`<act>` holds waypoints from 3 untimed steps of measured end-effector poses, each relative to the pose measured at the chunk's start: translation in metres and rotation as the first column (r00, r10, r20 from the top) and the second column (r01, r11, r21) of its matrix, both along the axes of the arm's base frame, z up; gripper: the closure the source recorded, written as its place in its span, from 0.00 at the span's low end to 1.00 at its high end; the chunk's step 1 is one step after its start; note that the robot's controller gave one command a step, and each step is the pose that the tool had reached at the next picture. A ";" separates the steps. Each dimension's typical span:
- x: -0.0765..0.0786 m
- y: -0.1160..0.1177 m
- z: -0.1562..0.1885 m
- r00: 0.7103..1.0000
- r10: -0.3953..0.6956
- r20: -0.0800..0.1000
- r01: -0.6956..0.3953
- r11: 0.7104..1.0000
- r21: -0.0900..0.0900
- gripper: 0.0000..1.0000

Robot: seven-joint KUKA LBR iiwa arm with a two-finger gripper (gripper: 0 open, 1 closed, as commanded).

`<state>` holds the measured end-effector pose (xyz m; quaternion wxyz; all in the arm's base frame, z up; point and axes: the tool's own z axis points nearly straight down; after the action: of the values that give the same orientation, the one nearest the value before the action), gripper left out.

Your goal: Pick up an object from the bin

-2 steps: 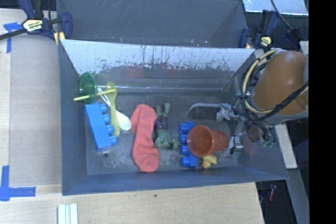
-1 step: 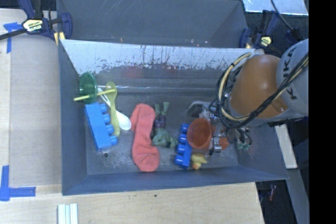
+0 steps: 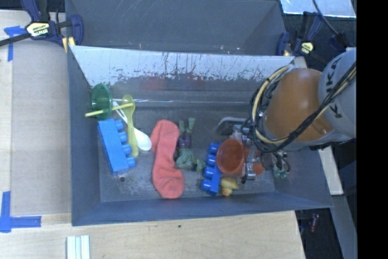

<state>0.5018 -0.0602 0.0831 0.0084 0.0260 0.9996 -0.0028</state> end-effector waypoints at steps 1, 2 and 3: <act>0.013 0.011 0.007 0.972 0.236 -0.001 -0.236 0.972 -0.005 0.00; -0.020 0.012 0.021 0.995 -0.103 -0.002 0.103 0.995 -0.001 1.00; -0.020 0.012 0.021 0.995 -0.103 -0.002 0.103 0.995 -0.001 1.00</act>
Offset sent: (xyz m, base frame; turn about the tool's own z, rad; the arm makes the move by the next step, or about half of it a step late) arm -0.0200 0.0121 0.0212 0.1051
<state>0.4820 -0.0485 0.1042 0.0070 0.0776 0.9970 -0.0036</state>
